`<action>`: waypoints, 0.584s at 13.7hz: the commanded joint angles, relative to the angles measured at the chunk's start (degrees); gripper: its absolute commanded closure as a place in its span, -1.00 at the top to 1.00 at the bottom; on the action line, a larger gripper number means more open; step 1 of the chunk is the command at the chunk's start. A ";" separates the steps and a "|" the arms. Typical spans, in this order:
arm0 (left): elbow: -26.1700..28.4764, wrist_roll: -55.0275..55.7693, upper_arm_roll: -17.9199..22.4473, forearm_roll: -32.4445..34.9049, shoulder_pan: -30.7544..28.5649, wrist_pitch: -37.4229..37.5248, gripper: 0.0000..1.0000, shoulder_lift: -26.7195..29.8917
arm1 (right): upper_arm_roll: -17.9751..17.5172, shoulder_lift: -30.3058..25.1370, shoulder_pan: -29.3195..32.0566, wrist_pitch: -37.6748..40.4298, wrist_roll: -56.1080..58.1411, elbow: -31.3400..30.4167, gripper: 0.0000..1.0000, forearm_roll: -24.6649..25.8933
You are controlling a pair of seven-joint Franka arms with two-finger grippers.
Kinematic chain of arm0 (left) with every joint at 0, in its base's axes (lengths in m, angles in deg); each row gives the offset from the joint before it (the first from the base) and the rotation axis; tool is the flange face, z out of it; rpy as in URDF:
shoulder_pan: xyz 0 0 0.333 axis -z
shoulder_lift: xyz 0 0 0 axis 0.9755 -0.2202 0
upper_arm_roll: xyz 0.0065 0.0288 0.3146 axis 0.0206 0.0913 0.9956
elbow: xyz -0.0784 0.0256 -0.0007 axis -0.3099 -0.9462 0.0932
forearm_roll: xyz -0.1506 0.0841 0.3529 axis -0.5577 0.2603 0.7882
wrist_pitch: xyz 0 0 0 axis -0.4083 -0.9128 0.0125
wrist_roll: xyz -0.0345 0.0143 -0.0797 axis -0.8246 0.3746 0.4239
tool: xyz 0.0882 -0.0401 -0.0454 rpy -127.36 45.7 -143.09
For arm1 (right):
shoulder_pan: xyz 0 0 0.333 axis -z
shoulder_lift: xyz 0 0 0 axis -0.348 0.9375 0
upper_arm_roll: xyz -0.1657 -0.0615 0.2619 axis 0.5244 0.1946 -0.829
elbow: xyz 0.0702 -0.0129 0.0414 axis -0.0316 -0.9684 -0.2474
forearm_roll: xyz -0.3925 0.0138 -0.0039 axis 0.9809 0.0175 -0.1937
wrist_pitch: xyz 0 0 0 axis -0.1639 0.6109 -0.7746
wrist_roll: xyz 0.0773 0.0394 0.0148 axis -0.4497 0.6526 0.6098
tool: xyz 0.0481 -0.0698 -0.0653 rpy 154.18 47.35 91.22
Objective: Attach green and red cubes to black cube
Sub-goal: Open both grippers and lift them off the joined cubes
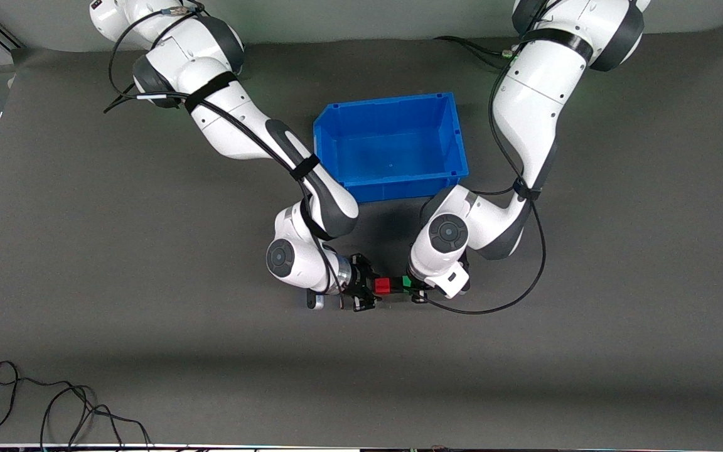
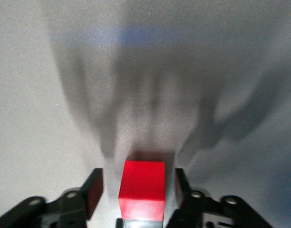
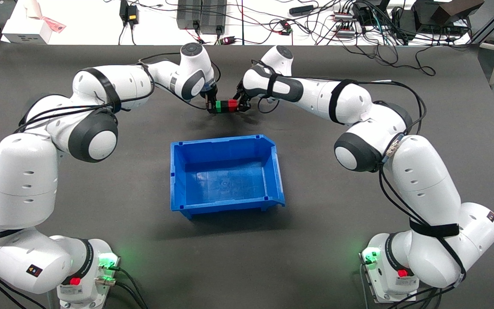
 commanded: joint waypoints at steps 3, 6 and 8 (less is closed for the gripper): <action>-4.63 -0.29 0.65 0.82 -1.60 2.34 1.00 0.89 | 1.04 -1.18 0.15 0.46 -0.16 1.44 1.00 -0.62; -11.47 -0.55 0.65 2.66 -6.00 11.10 0.99 1.69 | 1.30 -6.97 1.29 2.21 1.15 -2.59 1.00 0.60; -15.26 -1.95 0.65 4.86 -8.89 15.86 1.00 3.00 | 1.31 -12.76 2.34 6.33 5.53 -5.93 1.00 2.28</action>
